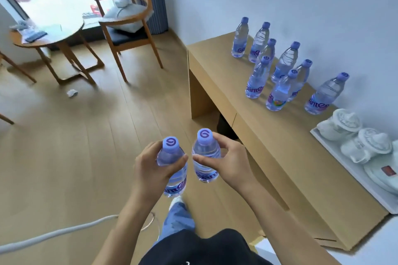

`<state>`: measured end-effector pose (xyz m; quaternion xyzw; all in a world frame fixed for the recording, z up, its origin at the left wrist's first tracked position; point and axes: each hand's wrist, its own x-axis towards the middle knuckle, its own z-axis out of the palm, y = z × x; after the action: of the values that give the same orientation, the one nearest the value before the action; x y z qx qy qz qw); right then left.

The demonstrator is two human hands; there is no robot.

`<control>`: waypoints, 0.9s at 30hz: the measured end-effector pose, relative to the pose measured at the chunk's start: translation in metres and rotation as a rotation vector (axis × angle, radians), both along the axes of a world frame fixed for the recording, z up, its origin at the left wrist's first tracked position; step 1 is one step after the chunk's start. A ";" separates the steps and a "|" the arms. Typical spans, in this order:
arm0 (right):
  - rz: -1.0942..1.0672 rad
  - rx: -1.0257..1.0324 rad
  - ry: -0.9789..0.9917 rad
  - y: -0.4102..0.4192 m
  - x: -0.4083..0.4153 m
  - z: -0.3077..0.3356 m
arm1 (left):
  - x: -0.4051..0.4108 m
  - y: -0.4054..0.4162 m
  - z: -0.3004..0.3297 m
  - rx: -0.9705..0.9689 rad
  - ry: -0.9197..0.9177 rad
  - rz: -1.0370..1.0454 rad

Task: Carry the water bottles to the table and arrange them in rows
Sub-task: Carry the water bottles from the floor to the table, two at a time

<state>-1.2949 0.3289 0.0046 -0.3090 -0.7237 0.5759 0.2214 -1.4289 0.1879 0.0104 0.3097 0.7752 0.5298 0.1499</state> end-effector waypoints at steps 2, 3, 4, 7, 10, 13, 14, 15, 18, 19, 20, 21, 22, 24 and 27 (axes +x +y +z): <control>-0.052 -0.009 -0.001 0.023 -0.034 0.000 | -0.042 0.030 0.000 0.000 -0.007 -0.056; -0.078 -0.009 -0.002 0.034 -0.051 0.001 | -0.063 0.045 0.002 -0.002 -0.025 -0.089; -0.100 -0.013 0.002 0.046 -0.068 0.003 | -0.083 0.061 0.004 -0.006 -0.044 -0.117; -0.171 0.001 0.016 0.082 -0.113 0.010 | -0.139 0.106 0.015 -0.016 -0.036 -0.170; -0.227 0.019 0.010 0.115 -0.148 0.013 | -0.181 0.150 0.021 -0.051 0.010 -0.217; -0.317 0.017 0.008 0.153 -0.177 0.011 | -0.215 0.200 0.024 -0.056 -0.008 -0.252; -0.341 0.016 0.004 0.167 -0.186 0.009 | -0.225 0.218 0.024 -0.056 -0.020 -0.272; -0.362 0.015 -0.004 0.181 -0.194 0.007 | -0.235 0.235 0.022 -0.055 -0.028 -0.294; -0.423 -0.007 -0.018 0.227 -0.217 -0.001 | -0.261 0.292 0.014 -0.063 -0.010 -0.332; -0.444 -0.011 -0.016 0.244 -0.224 -0.004 | -0.268 0.313 0.011 -0.060 0.005 -0.331; -0.463 -0.010 -0.016 0.261 -0.231 -0.007 | -0.275 0.333 0.008 -0.050 0.019 -0.334; -0.480 -0.008 -0.021 0.279 -0.237 -0.009 | -0.281 0.353 0.004 -0.038 0.020 -0.340; -0.493 -0.010 -0.031 0.297 -0.243 -0.012 | -0.286 0.373 0.001 -0.032 0.010 -0.344; -0.510 -0.010 -0.057 0.330 -0.252 -0.014 | -0.296 0.408 -0.006 -0.030 -0.007 -0.352; -0.536 -0.011 -0.090 0.380 -0.262 -0.015 | -0.309 0.458 -0.014 -0.017 -0.007 -0.370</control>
<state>-1.5571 0.7084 -0.0107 -0.5160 -0.6222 0.4864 0.3318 -1.7374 0.6456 -0.0041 0.4441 0.7088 0.4876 0.2501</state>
